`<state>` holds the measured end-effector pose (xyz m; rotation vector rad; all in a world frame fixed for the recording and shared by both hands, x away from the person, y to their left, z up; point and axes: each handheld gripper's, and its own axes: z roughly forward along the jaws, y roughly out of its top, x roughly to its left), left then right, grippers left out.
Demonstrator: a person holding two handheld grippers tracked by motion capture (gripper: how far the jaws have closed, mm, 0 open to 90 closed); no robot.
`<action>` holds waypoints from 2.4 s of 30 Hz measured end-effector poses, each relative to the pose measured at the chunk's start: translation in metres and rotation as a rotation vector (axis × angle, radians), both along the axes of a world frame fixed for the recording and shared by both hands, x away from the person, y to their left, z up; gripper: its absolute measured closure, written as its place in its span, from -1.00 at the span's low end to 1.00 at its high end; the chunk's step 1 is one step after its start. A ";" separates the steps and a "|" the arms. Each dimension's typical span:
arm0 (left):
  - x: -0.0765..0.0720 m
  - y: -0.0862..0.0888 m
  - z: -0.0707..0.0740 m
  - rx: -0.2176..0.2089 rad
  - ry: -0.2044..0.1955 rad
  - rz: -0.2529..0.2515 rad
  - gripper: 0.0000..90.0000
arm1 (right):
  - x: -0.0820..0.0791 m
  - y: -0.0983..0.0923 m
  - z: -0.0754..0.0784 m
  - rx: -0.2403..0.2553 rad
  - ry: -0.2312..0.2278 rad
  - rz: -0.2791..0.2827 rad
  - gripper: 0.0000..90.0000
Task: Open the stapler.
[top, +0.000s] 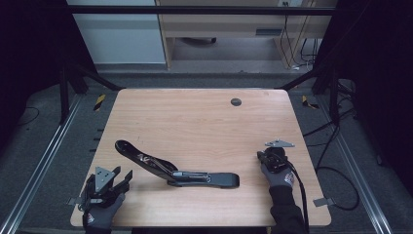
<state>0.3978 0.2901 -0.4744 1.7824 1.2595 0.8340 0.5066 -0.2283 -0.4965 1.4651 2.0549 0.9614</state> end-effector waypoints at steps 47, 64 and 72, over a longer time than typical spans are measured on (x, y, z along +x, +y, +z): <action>0.005 -0.002 -0.007 0.006 0.043 -0.030 0.03 | 0.015 -0.030 0.038 -0.083 0.049 0.051 0.72; 0.005 -0.003 -0.007 0.006 0.046 -0.031 0.03 | 0.028 -0.018 0.024 -0.118 0.104 0.091 0.64; 0.005 -0.002 -0.008 0.006 0.047 -0.031 0.02 | 0.031 -0.014 0.018 -0.125 0.126 0.102 0.60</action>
